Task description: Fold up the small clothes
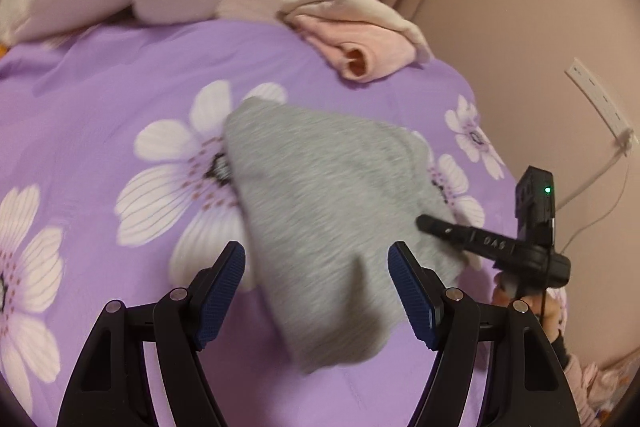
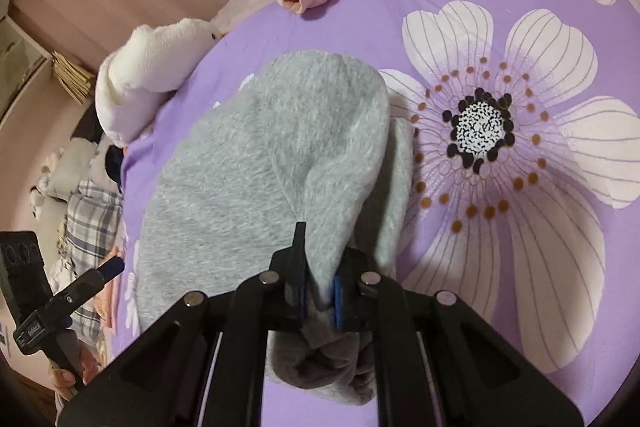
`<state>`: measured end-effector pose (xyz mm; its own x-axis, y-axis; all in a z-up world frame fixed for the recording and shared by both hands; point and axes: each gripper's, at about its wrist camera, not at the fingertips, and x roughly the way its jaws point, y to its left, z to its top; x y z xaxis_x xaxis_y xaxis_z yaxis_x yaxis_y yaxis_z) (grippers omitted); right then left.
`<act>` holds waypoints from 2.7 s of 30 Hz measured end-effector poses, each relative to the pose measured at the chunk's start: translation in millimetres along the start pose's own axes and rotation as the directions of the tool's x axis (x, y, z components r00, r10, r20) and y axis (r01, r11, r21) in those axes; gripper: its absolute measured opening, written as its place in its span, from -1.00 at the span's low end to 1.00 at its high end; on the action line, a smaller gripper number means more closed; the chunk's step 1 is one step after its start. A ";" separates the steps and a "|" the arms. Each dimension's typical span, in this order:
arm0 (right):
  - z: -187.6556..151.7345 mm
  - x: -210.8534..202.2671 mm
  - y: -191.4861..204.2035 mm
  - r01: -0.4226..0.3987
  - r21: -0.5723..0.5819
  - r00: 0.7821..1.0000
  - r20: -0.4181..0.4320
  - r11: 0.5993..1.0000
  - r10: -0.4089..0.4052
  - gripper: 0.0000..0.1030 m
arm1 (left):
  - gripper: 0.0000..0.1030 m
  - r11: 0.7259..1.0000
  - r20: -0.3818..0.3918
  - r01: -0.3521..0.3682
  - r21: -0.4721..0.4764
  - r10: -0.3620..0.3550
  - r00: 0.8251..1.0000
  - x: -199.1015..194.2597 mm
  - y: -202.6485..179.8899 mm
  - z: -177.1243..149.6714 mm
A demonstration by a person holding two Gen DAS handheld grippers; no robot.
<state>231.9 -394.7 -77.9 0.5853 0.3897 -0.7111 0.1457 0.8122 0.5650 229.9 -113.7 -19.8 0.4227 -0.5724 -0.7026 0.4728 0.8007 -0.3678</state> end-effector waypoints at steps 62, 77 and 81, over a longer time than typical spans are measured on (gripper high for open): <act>-49.4 -28.3 77.0 0.211 -0.413 0.977 0.089 0.886 -0.191 -0.53 | 0.20 0.995 -0.114 -0.039 0.088 0.049 0.992 47.7 12.6 -78.2; 17.3 89.0 167.8 0.109 -0.430 0.990 -0.035 0.896 -0.137 -0.76 | 0.20 1.000 -0.003 0.012 0.016 -0.012 1.000 0.7 33.3 -68.7; 4.1 115.5 160.1 0.164 -0.444 0.968 -0.101 0.881 -0.231 -0.78 | 0.20 1.000 -0.016 0.011 -0.007 -0.011 1.000 1.6 39.6 -69.4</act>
<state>326.1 -221.4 -67.8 0.4519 0.2331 -0.8611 -0.1294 0.9722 0.1953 195.6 -70.6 -77.8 0.4052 -0.5787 -0.7078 0.4720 0.7954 -0.3801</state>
